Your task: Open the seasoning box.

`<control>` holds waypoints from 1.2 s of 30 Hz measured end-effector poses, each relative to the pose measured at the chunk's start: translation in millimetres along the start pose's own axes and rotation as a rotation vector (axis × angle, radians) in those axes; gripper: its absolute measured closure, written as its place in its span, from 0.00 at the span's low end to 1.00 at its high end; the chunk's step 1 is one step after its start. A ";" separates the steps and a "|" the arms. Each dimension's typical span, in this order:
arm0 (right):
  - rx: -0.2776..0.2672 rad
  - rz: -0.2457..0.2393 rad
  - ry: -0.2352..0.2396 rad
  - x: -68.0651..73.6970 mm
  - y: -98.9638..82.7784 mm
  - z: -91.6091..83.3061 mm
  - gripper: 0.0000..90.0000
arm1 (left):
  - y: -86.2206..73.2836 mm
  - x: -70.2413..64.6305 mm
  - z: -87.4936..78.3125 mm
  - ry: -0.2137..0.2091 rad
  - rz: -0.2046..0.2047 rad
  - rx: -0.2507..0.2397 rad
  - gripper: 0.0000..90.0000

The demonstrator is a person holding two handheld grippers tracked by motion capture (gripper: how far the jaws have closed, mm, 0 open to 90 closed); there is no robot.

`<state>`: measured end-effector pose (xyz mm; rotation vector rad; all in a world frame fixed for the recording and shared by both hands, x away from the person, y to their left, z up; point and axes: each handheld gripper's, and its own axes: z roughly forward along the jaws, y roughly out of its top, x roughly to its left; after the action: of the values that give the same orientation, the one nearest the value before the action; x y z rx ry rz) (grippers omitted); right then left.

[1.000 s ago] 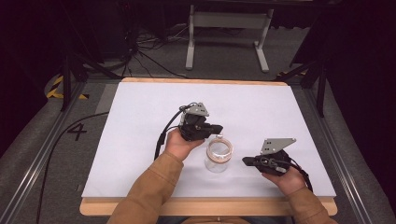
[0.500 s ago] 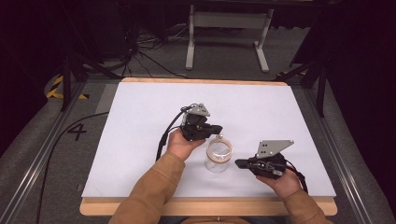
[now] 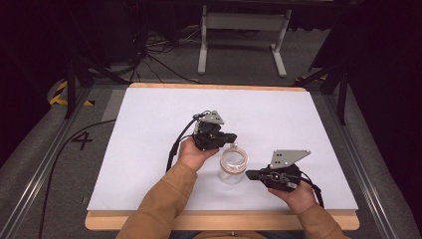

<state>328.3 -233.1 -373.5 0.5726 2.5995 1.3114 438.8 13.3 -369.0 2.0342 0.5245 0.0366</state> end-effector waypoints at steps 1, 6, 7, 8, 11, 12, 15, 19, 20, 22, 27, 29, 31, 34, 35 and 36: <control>-0.002 0.003 -0.002 0.8 0.6 1.2 0.99 | 0.1 0.3 0.2 -0.001 0.000 -0.002 0.98; -0.002 -0.006 0.024 6.4 5.5 9.5 0.99 | 0.1 0.3 0.5 -0.005 -0.006 0.002 0.98; -0.002 -0.006 0.024 6.4 5.5 9.5 0.99 | 0.2 0.4 0.6 -0.005 -0.003 0.001 0.98; -0.004 -0.007 0.026 7.4 6.2 10.4 0.99 | 0.0 0.5 0.9 -0.007 -0.004 -0.002 0.98; -0.006 -0.009 0.031 8.3 7.6 12.8 0.99 | -0.4 1.2 1.5 -0.007 -0.002 -0.004 0.98; -0.007 -0.009 0.034 8.6 7.7 14.1 0.99 | -0.6 1.2 1.9 -0.006 -0.005 -0.003 0.98; -0.005 -0.010 0.030 10.2 8.5 16.8 0.99 | -1.3 1.0 3.9 0.011 0.002 0.005 0.99; -0.025 -0.011 0.016 9.5 10.8 16.3 0.99 | -1.5 1.1 3.8 0.009 0.002 0.004 0.99; -0.031 -0.004 0.007 8.9 11.7 15.9 0.99 | -1.6 1.3 3.9 0.007 0.001 0.003 0.99; -0.052 0.013 -0.008 6.3 13.5 15.8 0.99 | -1.6 1.3 3.8 0.006 0.002 0.004 0.99; -0.092 0.039 -0.044 2.3 15.5 13.8 1.00 | -1.2 1.2 2.2 -0.003 0.003 -0.003 0.98; -0.104 0.049 -0.045 1.1 15.7 12.3 1.00 | -0.8 1.4 -0.5 0.001 0.006 -0.002 0.98; -0.117 0.048 -0.046 -0.2 16.1 10.4 1.00 | -0.5 2.3 -4.9 -0.001 0.002 -0.015 0.97; -0.125 0.049 -0.046 -1.0 16.5 8.8 1.00 | -0.5 2.6 -11.4 0.000 -0.001 -0.034 0.96; -0.127 0.048 -0.044 -1.9 16.8 8.2 1.00 | -0.3 2.6 -15.1 0.005 0.000 -0.033 0.96; -0.129 0.049 -0.041 -2.8 17.0 7.9 1.00 | -0.6 2.7 -18.9 0.004 0.001 -0.049 0.95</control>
<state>337.8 -219.3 -364.7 0.6374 2.4610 1.4528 436.5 30.3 -360.5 1.9869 0.5207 0.0537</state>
